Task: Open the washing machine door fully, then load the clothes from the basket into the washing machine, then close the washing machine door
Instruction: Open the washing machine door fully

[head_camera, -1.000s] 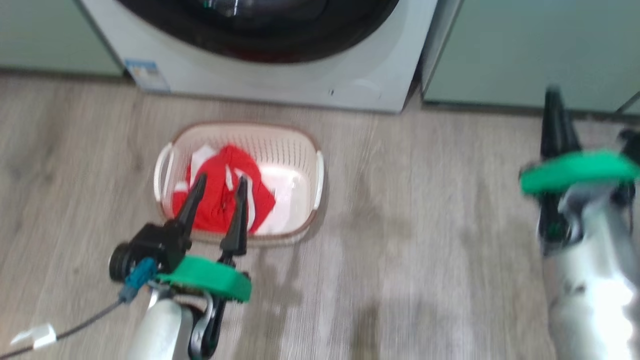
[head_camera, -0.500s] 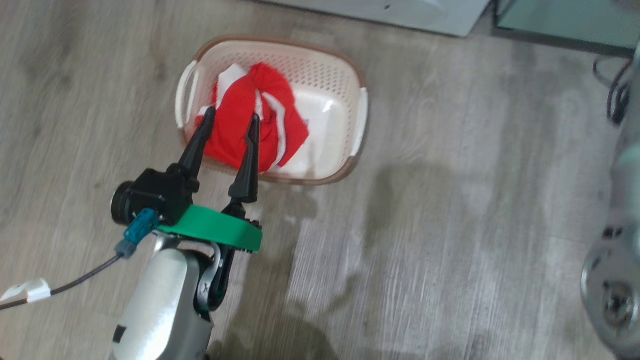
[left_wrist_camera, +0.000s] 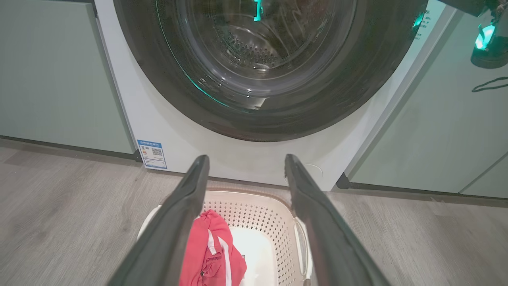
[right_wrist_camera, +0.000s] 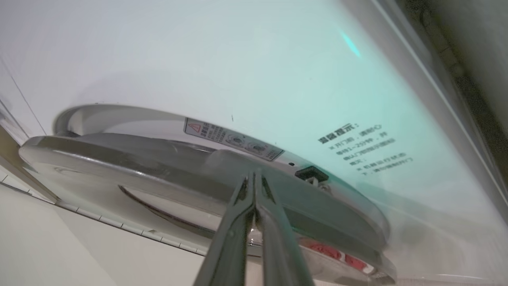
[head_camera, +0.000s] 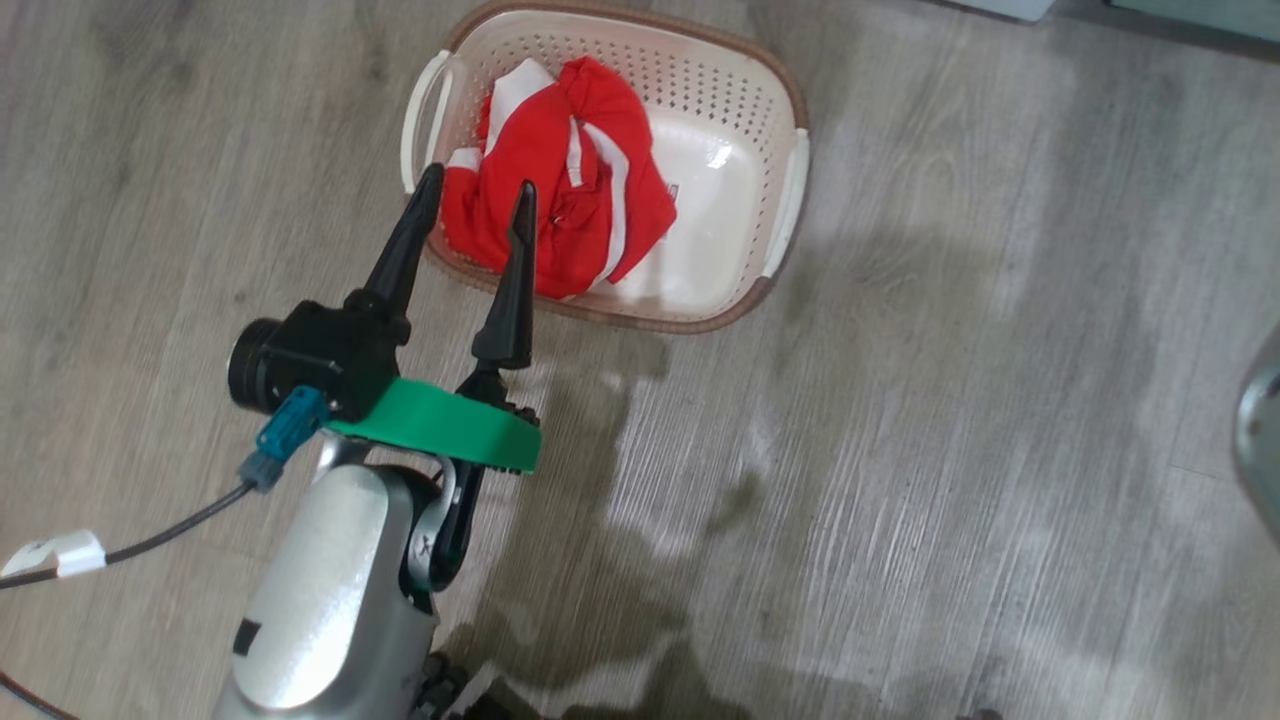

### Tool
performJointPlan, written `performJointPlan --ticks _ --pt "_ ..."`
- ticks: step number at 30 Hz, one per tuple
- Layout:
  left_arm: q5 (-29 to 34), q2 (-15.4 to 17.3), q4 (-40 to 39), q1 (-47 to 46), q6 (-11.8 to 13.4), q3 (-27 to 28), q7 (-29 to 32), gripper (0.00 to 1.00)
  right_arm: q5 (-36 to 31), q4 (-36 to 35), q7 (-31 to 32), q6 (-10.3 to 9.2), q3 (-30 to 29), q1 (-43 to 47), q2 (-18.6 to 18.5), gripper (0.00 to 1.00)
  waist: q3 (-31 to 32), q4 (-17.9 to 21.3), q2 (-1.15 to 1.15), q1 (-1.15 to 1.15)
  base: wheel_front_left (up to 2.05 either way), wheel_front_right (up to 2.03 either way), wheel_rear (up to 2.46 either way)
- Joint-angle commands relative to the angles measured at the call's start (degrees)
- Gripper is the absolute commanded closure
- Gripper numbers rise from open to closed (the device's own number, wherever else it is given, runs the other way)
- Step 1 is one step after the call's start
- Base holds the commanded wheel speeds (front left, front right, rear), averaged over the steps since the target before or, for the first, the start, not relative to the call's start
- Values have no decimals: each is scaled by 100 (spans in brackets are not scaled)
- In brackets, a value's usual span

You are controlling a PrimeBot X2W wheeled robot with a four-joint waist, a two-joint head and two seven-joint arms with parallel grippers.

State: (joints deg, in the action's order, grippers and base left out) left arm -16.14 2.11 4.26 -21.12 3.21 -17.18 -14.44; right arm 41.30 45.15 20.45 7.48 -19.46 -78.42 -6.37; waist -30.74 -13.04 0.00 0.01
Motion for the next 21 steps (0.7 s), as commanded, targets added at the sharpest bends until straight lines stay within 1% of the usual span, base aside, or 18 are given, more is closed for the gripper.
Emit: performJointPlan --ticks 1,7,12,18,21 --pt "-1 76 -206 -70 29 125 -56 0 -54 -111 36 1 74 -360 2 100 -53 -56 0 -1 0 0 0" --pt "-38 76 -225 -97 58 63 -56 0 -129 251 100 1 99 -736 -115 100 -157 -171 0 -1 0 0 0" --pt "-60 76 -239 -135 78 18 -56 0 -68 493 247 1 130 -1010 -188 100 -226 -240 0 -1 0 0 0" --pt "-55 76 -250 -154 136 -40 -56 0 111 751 642 1 228 -1162 -252 100 -233 -275 0 -1 0 0 0" --pt "-73 76 -347 -190 150 -87 -56 0 110 758 818 1 431 -1078 -337 100 -220 -301 0 -1 0 0 0"
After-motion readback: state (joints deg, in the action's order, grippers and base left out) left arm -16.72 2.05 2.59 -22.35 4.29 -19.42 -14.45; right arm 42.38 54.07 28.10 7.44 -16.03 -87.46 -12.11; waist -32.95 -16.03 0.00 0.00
